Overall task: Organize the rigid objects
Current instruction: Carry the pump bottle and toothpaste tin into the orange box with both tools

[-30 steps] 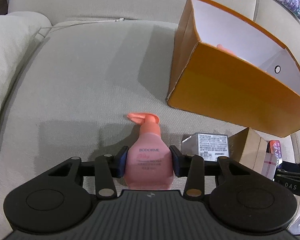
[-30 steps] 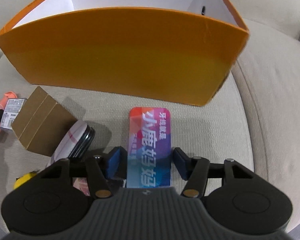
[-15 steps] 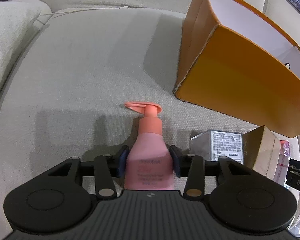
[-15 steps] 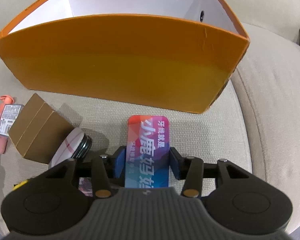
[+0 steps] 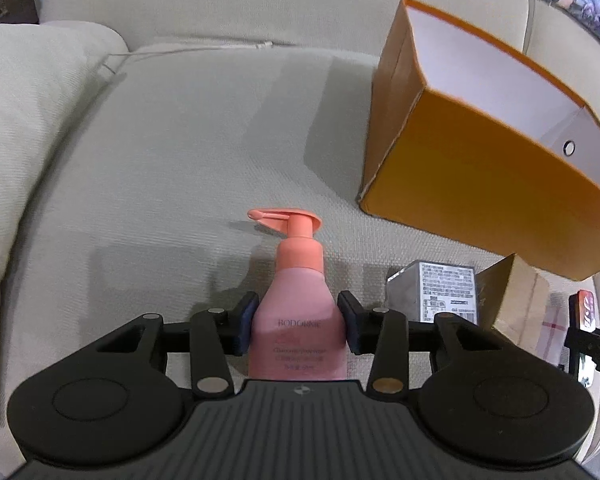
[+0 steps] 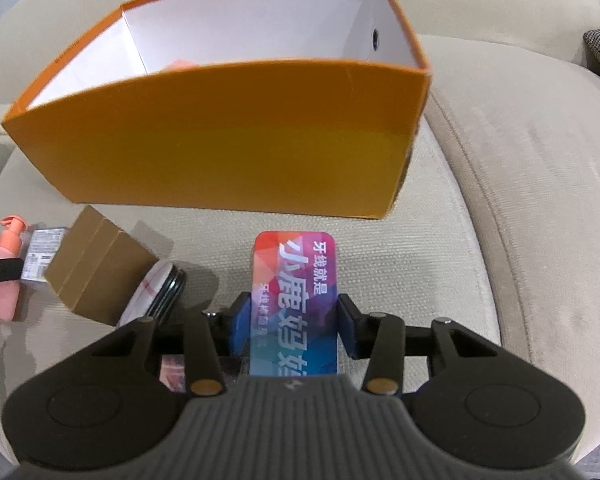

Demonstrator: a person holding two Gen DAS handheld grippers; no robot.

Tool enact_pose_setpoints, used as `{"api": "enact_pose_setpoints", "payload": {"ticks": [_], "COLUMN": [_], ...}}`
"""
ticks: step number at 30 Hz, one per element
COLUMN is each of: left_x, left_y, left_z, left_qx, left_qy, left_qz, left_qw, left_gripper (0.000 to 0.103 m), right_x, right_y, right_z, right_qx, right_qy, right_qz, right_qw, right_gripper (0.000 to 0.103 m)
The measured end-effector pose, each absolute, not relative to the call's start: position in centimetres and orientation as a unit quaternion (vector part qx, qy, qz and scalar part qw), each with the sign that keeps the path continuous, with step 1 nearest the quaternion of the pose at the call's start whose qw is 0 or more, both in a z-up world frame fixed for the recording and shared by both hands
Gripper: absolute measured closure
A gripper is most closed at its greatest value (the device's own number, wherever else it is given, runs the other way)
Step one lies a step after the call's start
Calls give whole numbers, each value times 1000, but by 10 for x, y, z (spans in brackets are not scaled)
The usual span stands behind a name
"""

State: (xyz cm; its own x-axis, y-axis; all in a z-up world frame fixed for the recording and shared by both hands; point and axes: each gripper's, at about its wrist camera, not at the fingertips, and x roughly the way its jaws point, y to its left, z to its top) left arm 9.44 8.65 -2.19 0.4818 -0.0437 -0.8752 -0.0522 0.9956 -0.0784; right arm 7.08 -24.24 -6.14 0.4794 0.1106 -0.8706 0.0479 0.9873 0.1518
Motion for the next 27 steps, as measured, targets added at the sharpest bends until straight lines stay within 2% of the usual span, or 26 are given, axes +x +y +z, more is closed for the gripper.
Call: {"api": "enact_pose_setpoints", "payload": {"ticks": [10, 18, 27], "left_x": [67, 54, 95], "left_y": [77, 55, 13], "left_z": [15, 75, 141], "left_qx": [-47, -32, -28], "left_qy": [474, 410, 352], "left_qz": [-5, -30, -76], "left_qw": [879, 911, 932], "left_gripper": [54, 54, 54], "right_x": [36, 15, 63], "right_y": [-256, -260, -271], "right_z": [-27, 38, 100], "right_qx": [101, 136, 175], "right_qy": [470, 407, 333], "right_qz": [39, 64, 66], "right_qw": [876, 901, 924], "right_gripper": [57, 57, 57]}}
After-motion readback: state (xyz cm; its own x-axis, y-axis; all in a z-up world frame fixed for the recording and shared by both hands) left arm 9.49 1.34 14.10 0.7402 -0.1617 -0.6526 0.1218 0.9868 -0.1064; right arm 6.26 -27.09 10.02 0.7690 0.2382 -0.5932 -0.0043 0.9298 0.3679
